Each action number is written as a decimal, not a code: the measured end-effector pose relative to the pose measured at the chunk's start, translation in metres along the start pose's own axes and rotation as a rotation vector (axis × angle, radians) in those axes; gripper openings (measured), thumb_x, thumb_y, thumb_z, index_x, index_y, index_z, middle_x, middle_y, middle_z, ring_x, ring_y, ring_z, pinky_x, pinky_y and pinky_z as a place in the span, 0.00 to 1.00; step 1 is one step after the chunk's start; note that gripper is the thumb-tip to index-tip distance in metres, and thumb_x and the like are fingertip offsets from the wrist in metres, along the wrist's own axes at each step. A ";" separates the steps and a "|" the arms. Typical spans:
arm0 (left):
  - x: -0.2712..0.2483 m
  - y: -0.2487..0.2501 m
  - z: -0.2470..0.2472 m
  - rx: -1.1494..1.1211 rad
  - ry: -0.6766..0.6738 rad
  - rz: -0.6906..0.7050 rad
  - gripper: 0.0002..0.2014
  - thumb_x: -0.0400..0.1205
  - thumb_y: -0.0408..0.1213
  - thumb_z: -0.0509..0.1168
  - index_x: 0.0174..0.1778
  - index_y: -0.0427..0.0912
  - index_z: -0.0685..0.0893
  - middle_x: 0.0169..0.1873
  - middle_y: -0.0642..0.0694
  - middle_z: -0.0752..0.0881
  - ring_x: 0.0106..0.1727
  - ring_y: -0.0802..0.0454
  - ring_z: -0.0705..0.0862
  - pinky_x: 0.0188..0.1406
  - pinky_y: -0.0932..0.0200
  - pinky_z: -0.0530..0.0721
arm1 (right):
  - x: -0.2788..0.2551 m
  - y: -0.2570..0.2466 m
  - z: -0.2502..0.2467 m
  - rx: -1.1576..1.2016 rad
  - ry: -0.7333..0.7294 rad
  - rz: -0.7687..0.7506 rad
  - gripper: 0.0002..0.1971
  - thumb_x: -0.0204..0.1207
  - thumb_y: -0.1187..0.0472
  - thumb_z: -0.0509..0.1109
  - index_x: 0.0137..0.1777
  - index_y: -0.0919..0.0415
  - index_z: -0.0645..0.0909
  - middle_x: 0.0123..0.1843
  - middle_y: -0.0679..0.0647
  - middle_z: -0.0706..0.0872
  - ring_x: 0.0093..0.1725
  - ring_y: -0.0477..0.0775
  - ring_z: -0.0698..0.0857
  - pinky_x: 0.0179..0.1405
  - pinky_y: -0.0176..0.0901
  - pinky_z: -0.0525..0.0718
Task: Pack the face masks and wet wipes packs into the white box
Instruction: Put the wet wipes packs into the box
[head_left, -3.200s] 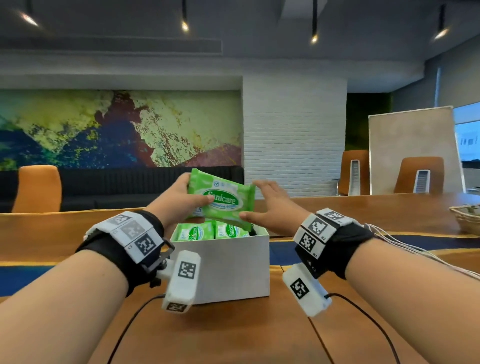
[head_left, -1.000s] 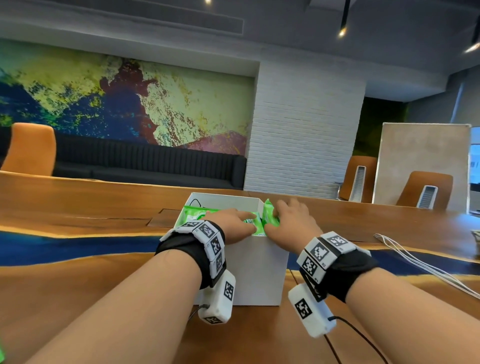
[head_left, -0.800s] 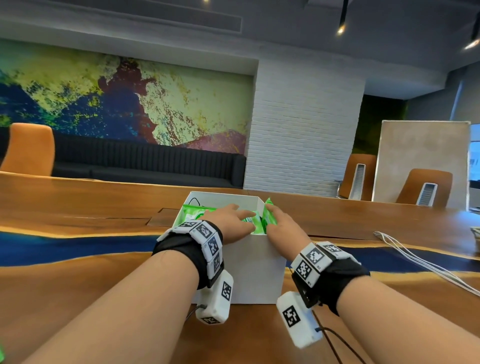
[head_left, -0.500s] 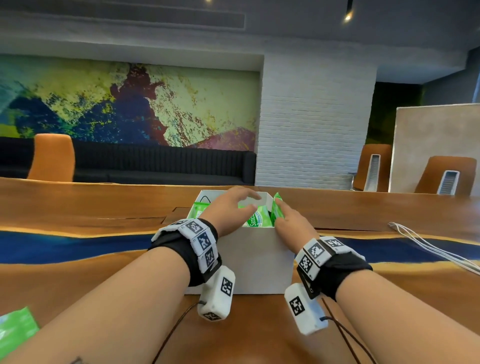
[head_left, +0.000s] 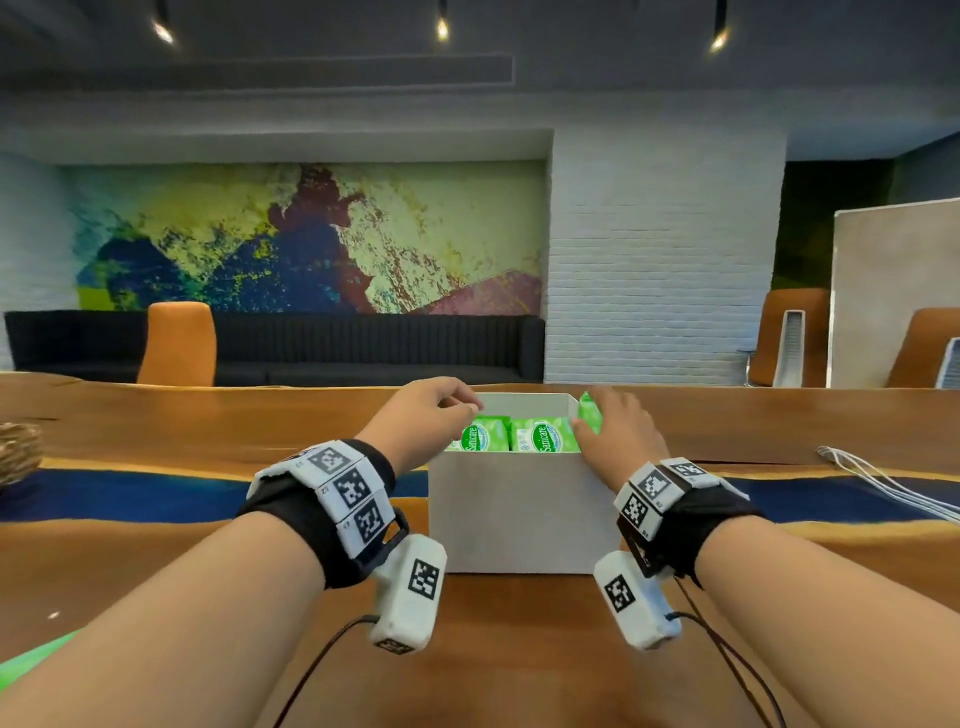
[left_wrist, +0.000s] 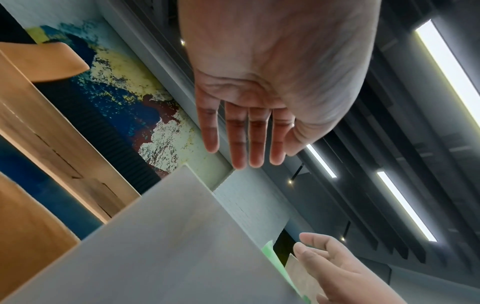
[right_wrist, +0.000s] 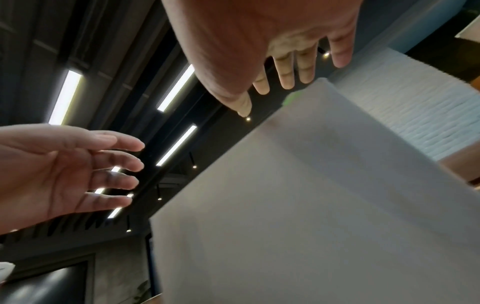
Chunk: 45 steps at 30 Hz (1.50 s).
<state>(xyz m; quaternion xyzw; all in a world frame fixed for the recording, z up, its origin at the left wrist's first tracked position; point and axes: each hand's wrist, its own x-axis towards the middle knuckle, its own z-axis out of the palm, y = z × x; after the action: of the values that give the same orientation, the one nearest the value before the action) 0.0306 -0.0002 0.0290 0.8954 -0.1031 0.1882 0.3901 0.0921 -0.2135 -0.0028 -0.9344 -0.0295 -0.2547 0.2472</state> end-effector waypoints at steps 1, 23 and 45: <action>-0.005 -0.001 -0.006 -0.006 0.022 -0.014 0.07 0.84 0.40 0.60 0.45 0.55 0.83 0.46 0.50 0.86 0.49 0.53 0.85 0.49 0.51 0.88 | -0.007 -0.007 -0.003 0.016 0.024 -0.030 0.23 0.80 0.49 0.62 0.74 0.53 0.68 0.71 0.58 0.73 0.69 0.62 0.73 0.65 0.53 0.73; -0.167 -0.122 -0.163 0.272 -0.020 -0.892 0.27 0.85 0.49 0.60 0.77 0.40 0.67 0.49 0.40 0.78 0.50 0.39 0.85 0.45 0.52 0.85 | -0.137 -0.200 0.061 0.181 -0.722 -0.406 0.16 0.77 0.48 0.67 0.61 0.53 0.77 0.53 0.48 0.81 0.53 0.49 0.82 0.54 0.43 0.81; -0.163 -0.188 -0.162 -0.057 -0.071 -1.135 0.25 0.82 0.50 0.65 0.67 0.37 0.71 0.50 0.35 0.81 0.39 0.44 0.80 0.26 0.58 0.78 | -0.139 -0.261 0.159 0.137 -0.989 -0.131 0.24 0.78 0.54 0.69 0.70 0.67 0.75 0.56 0.59 0.79 0.53 0.56 0.77 0.66 0.48 0.79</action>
<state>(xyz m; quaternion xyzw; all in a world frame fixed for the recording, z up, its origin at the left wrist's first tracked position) -0.0970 0.2524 -0.0621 0.8053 0.3760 -0.0839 0.4505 -0.0026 0.1007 -0.0728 -0.9211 -0.2184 0.2062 0.2477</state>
